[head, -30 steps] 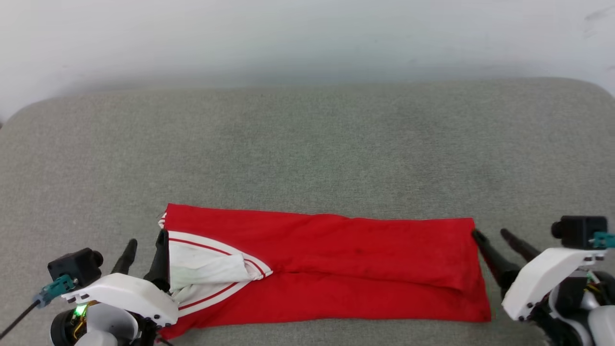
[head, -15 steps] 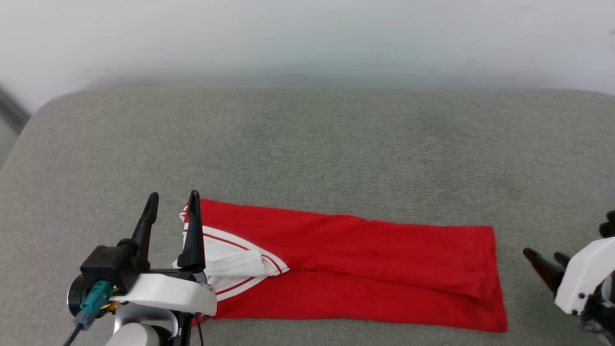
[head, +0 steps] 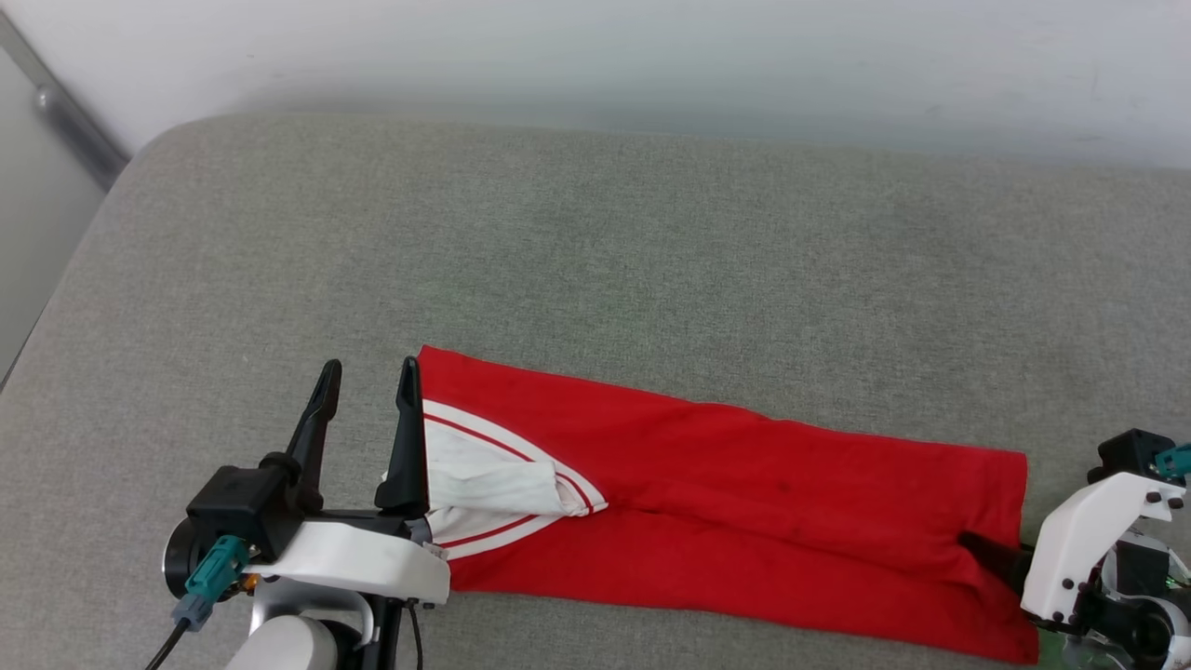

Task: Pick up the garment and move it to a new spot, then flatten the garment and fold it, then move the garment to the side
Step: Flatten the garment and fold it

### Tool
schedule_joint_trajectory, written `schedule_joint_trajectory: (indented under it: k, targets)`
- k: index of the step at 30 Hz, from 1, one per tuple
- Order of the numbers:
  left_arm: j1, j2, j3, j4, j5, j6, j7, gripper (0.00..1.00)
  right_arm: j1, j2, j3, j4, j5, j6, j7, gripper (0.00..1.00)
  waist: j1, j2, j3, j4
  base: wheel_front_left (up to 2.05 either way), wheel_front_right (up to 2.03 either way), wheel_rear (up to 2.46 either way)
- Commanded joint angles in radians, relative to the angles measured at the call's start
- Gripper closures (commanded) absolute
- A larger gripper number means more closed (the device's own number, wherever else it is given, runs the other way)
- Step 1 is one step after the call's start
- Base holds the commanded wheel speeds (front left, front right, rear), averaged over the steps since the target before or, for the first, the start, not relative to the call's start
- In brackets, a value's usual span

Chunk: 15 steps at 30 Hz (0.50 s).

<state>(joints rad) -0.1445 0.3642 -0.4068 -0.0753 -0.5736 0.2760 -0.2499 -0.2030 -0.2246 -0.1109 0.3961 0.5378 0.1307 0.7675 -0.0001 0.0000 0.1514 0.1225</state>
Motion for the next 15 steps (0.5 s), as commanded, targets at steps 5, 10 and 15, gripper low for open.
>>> schedule_joint_trajectory:
  k: [5, 10, 15]
  targets:
    - [0.005, 0.005, 0.009, 0.011, -0.001, 0.005, -0.004, 0.0, 0.009, 0.036, 0.075, 0.024, 0.016, 0.001, -0.002, 1.0, 0.0001, 0.0, -0.017, -0.019, 0.0, 0.0, 0.0]
    - [0.009, 0.017, 0.007, 0.011, 0.001, 0.006, 0.005, 0.0, -0.036, -0.017, 0.091, -0.045, 0.014, 0.0, -0.047, 1.0, 0.0001, 0.0, -0.035, -0.049, 0.0, 0.0, 0.0]
    - [0.018, 0.024, 0.01, 0.004, -0.001, 0.014, 0.008, 0.0, -0.042, -0.052, 0.064, -0.075, 0.007, -0.001, -0.04, 1.0, 0.0001, 0.0, -0.052, -0.086, 0.0, 0.0, 0.0]
